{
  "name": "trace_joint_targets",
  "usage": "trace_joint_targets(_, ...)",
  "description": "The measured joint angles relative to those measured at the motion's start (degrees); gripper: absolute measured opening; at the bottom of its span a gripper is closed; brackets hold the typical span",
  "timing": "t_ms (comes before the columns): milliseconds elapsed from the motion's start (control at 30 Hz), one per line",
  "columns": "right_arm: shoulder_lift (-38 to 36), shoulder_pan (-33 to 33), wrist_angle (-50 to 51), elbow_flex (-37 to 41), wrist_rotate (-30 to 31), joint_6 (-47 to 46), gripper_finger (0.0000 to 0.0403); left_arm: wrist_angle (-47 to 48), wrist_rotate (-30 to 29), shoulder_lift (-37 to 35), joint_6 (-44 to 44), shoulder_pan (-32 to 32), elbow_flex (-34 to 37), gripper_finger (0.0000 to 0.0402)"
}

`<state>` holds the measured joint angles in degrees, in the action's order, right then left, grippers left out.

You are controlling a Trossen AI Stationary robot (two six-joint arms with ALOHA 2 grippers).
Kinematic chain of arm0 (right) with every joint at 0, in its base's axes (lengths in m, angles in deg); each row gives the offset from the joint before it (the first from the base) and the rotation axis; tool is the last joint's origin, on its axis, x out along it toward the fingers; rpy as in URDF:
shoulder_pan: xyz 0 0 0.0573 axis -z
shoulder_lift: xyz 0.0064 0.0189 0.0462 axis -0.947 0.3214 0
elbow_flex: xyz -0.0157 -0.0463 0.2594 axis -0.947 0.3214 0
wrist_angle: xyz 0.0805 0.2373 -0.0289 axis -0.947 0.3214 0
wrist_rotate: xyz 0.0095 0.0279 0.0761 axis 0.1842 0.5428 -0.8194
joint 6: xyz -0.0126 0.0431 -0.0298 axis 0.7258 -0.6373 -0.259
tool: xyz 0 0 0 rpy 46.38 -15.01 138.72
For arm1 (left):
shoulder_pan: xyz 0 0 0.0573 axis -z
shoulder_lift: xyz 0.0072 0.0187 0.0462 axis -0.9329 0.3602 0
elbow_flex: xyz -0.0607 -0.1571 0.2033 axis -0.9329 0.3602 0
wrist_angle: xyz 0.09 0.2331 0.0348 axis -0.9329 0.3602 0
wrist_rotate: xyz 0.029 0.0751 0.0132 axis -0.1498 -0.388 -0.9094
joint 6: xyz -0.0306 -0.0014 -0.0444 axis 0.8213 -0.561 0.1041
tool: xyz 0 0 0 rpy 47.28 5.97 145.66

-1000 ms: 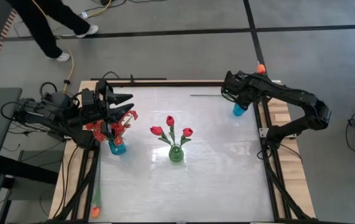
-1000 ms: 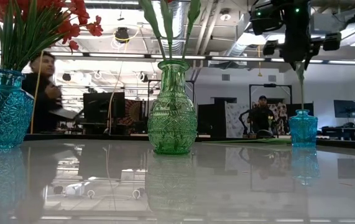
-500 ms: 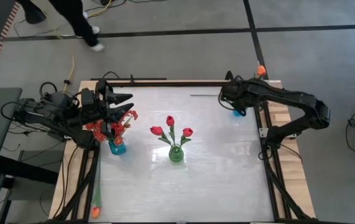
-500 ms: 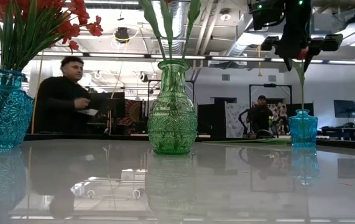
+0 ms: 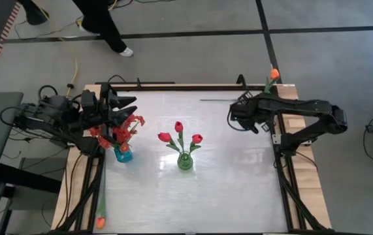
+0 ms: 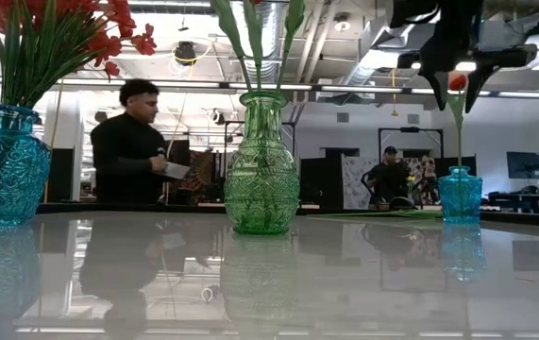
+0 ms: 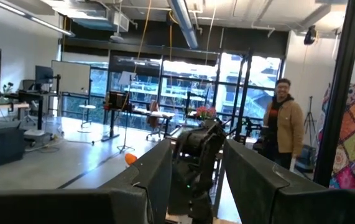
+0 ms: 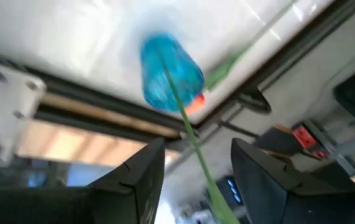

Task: Sort flowers into vase by color
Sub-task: Put the top orange flower into the right blue vase

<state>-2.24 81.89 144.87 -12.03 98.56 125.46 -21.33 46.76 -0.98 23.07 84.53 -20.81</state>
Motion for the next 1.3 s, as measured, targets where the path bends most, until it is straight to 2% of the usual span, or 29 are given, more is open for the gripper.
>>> trace_joint_targets(333, 0.00, -9.26, -4.62, 0.00, -14.20, -19.18, 0.0211, 0.13, 2.73, -1.12, -0.53, -1.27, 0.00, 0.0134)
trace_joint_targets(533, 0.00, -15.31, -11.54, 0.00, -17.80, -34.18, 0.0210, 0.44, 10.13, -1.09, 1.46, -5.44, 0.00, 0.0134)
trace_joint_targets(733, 0.00, -18.98, -18.80, 0.00, -17.75, -55.15, 0.0210, 0.55, 14.97, -1.09, 3.48, -9.09, 0.00, 0.0134)
trace_joint_targets(967, 0.00, -19.19, -35.14, 0.00, -17.30, -87.43, 0.0210, 1.56, 18.03, -0.69, 5.75, -9.66, 0.00, 0.0134)
trace_joint_targets(1067, 0.00, -18.41, -41.87, 0.00, -15.38, -95.41, 0.0210, 2.58, 18.03, -0.33, 6.86, -9.64, 0.09, 0.0134)
trace_joint_targets(1167, 0.00, -17.91, -49.25, 0.70, -10.49, -103.28, 0.0210, 2.32, 18.00, -0.13, 7.10, -9.64, 0.09, 0.0134)
trace_joint_targets(1300, 0.04, -16.52, -56.20, 1.75, -7.17, -106.57, 0.0210, 2.02, 18.01, 0.25, 7.59, -9.64, 0.09, 0.0134)
